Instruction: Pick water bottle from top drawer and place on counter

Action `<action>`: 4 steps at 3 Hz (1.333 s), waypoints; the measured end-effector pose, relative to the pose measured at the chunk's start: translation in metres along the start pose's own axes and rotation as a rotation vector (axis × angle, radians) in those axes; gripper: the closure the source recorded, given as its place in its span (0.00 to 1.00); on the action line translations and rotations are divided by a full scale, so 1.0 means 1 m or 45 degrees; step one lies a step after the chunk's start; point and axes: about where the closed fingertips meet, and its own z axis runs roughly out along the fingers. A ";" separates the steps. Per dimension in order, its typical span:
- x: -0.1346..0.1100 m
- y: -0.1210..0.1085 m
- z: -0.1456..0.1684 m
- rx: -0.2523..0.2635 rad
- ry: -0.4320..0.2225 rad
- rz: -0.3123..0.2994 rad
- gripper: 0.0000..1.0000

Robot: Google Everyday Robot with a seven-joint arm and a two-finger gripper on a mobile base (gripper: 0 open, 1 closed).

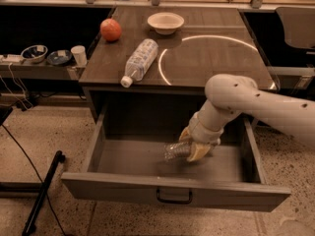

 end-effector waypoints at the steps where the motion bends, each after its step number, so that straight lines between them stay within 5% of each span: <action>1: -0.005 0.003 -0.054 0.096 0.003 0.008 1.00; 3: -0.006 -0.026 -0.210 0.229 0.264 0.085 1.00; 4: 0.006 -0.054 -0.252 0.193 0.356 0.180 1.00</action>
Offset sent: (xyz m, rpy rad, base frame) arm 0.0213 -0.0637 0.2446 -0.1472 -0.2810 -0.1587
